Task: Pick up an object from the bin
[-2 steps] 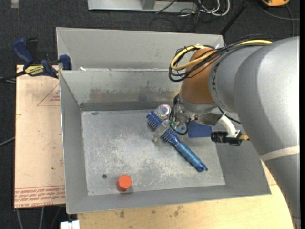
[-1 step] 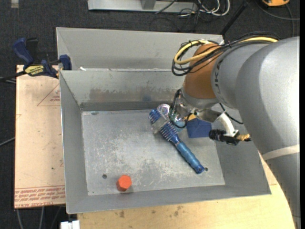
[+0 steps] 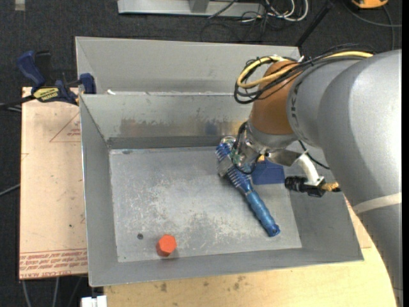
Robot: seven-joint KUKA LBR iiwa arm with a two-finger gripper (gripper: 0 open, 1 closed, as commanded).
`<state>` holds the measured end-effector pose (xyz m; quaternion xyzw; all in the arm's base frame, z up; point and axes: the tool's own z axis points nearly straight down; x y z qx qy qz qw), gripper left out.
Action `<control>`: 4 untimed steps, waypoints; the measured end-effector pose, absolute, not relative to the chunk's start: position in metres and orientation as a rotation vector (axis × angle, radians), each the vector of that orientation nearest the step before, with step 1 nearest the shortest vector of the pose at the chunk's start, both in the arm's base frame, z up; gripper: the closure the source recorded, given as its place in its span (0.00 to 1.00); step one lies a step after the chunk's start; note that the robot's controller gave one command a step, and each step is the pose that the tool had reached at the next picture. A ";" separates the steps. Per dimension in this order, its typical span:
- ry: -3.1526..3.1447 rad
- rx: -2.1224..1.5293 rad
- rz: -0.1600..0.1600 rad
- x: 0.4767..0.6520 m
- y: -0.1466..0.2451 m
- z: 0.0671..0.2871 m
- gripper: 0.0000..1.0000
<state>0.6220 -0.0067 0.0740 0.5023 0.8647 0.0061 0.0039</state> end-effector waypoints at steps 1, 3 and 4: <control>2.717 1.571 0.004 0.623 -0.006 0.102 1.00; 2.723 1.560 0.003 0.623 -0.005 0.136 1.00; 2.727 1.557 0.001 0.623 -0.005 0.145 1.00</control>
Offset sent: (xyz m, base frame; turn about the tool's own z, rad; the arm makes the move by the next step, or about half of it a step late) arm 0.0000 0.0000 0.0271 0.0000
